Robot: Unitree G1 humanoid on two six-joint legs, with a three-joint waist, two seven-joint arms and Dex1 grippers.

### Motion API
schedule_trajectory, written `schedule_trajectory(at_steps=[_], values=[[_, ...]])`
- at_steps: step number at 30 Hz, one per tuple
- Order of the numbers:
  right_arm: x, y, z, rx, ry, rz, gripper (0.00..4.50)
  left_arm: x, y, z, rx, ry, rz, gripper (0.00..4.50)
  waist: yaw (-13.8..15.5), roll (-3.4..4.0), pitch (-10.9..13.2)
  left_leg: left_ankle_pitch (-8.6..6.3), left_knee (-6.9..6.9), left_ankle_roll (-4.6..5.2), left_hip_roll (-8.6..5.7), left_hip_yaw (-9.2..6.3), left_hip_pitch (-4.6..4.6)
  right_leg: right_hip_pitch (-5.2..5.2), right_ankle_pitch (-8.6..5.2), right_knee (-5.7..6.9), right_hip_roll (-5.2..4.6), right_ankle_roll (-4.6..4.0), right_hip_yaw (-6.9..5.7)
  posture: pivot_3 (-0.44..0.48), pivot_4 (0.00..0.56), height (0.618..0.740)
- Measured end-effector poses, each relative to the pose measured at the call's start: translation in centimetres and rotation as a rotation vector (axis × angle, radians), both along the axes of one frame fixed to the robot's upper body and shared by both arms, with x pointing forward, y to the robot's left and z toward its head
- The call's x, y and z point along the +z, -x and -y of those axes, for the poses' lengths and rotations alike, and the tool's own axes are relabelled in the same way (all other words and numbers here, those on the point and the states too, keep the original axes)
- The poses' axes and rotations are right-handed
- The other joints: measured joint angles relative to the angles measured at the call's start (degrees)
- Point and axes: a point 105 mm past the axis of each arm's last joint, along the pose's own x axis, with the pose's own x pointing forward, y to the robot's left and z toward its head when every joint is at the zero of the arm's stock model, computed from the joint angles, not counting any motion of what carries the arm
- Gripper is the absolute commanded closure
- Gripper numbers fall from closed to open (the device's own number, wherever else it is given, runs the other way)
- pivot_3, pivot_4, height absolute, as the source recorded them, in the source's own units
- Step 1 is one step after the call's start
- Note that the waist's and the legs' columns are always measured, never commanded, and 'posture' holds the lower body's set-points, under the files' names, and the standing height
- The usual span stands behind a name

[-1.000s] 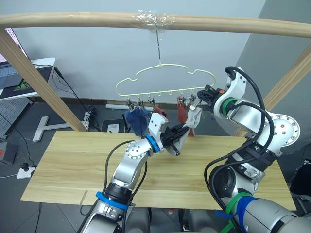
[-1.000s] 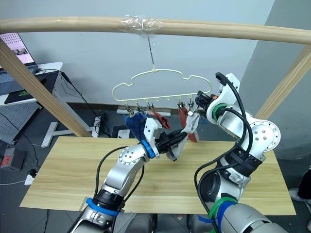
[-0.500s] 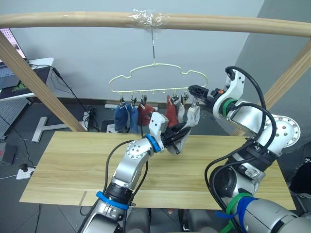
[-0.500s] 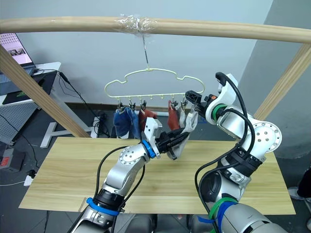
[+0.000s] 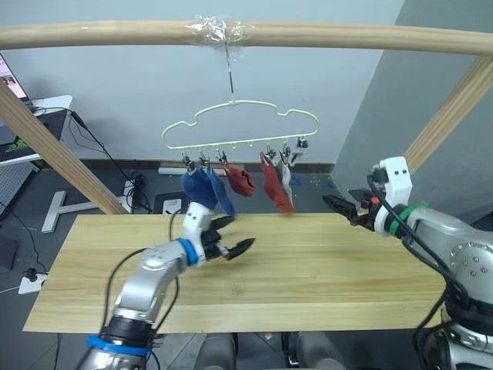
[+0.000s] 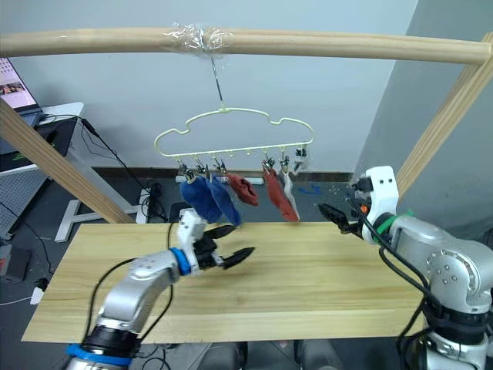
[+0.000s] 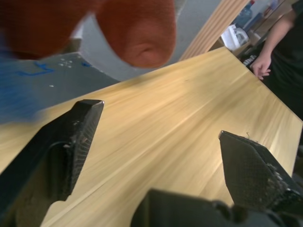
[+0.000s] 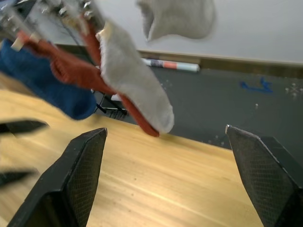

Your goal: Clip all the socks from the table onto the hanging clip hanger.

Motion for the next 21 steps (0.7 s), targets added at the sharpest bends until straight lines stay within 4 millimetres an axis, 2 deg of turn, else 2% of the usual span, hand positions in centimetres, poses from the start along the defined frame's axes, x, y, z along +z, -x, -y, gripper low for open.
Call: schedule_trajectory(at_steps=[2,4,7,11,21], values=[[-1.7,1.7,1.6,0.066,0.115,0.015,0.30,0.8,-0.3,-5.4,0.124,-0.101,0.017,0.02,0.12,-0.12,0.16,0.00,0.01,0.00,-0.03,0.01,-0.02,-0.01,0.00,-0.01,-0.05,0.00,0.01,0.106,0.178,0.740],[-2.0,2.5,2.1,0.130,0.172,0.063,0.30,2.8,-0.8,-9.5,0.240,-0.182,0.073,0.02,0.27,-0.16,0.28,0.00,0.06,-0.01,-0.02,0.06,0.00,0.00,0.02,-0.01,-0.23,0.04,0.03,0.120,0.178,0.740],[-1.3,2.9,2.2,0.188,0.191,0.142,0.30,4.8,-0.9,-11.3,0.276,-0.225,0.136,0.02,0.30,-0.21,0.37,0.00,0.09,-0.01,0.01,0.20,0.05,0.04,0.14,0.00,-0.38,0.26,0.05,0.130,0.178,0.740],[-0.5,3.3,3.6,0.156,0.198,0.178,0.30,6.0,0.0,-15.5,0.371,-0.305,0.143,0.02,0.45,-0.55,0.58,0.00,0.10,-0.01,0.08,0.27,0.05,0.02,0.17,-0.01,-0.47,0.30,0.08,0.141,0.166,0.740],[-0.1,3.0,3.6,0.145,0.193,0.217,0.30,6.5,0.2,-15.8,0.369,-0.300,0.155,0.02,2.80,-0.58,0.59,0.01,0.13,-0.02,0.05,0.25,0.03,0.02,0.17,0.02,-0.51,0.29,0.10,0.149,0.152,0.740]])
